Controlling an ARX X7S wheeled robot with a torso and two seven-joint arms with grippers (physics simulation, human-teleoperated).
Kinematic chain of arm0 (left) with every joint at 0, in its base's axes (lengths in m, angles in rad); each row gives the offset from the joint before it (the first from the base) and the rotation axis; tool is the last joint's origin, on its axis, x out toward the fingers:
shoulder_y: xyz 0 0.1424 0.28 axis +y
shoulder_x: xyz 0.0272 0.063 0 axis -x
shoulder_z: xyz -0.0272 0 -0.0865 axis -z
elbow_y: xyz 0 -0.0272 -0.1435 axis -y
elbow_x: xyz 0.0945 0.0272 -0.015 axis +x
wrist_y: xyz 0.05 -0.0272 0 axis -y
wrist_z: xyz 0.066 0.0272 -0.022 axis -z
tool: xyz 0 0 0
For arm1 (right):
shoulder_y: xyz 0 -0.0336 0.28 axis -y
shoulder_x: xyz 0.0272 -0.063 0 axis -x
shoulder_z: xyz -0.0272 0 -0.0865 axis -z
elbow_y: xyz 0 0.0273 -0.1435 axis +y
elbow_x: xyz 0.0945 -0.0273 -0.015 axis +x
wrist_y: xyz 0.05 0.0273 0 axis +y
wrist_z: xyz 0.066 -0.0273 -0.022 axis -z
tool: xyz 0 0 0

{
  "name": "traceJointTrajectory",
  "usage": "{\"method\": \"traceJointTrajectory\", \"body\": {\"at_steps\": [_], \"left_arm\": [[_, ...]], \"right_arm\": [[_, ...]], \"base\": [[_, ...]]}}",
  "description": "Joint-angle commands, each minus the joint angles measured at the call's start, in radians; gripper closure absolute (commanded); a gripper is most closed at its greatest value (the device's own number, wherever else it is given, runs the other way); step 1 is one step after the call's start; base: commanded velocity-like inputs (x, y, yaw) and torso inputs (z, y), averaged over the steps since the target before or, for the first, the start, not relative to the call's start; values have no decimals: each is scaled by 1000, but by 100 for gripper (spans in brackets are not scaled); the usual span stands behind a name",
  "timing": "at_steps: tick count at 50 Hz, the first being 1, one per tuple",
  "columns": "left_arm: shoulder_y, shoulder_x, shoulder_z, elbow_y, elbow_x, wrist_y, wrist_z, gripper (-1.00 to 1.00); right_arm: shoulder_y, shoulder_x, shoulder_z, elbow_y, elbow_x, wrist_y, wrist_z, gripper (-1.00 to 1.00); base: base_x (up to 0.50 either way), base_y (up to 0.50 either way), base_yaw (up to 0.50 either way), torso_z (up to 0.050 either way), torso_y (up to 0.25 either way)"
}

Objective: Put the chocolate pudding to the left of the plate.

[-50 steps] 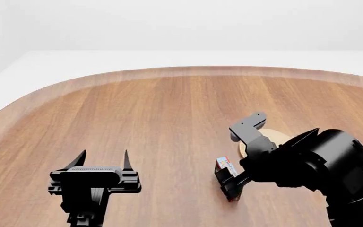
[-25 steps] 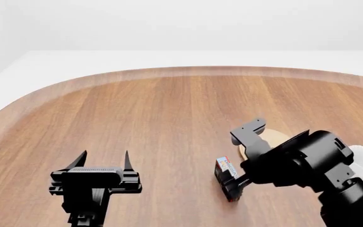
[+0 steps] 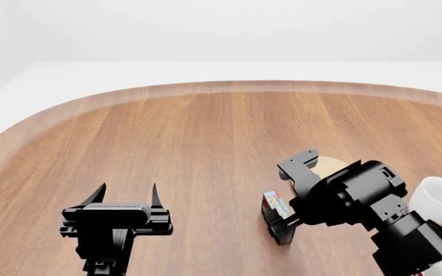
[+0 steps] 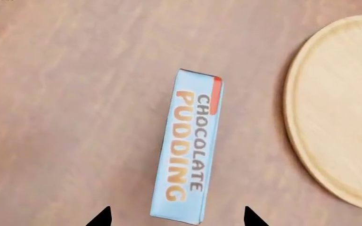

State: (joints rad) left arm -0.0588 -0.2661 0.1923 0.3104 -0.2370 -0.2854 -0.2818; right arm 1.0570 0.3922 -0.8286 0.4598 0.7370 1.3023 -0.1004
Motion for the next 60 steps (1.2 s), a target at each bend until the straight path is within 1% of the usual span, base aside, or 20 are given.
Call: {"method": "traceJointTrajectory", "body": {"at_steps": [1, 21, 39, 60], "left_arm": [[-4, -4, 6, -3, -1, -5, -6, -100], [-3, -10, 12, -5, -4, 1, -16, -100], [-1, -16, 19, -9, -5, 7, -23, -100], [-6, -22, 24, -6, -12, 4, -32, -100]], "right_arm": [[24, -45, -29, 132, -35, -61, -36, -100], [61, -158, -110, 410, -113, -193, -139, -100], [101, -321, -188, 835, -210, -396, -302, -100], [41, -343, -114, 846, -345, -370, -350, -100]], "base": [[0, 0, 0, 0, 0], [0, 0, 0, 0, 0], [0, 0, 0, 0, 0], [0, 0, 0, 0, 0]]}}
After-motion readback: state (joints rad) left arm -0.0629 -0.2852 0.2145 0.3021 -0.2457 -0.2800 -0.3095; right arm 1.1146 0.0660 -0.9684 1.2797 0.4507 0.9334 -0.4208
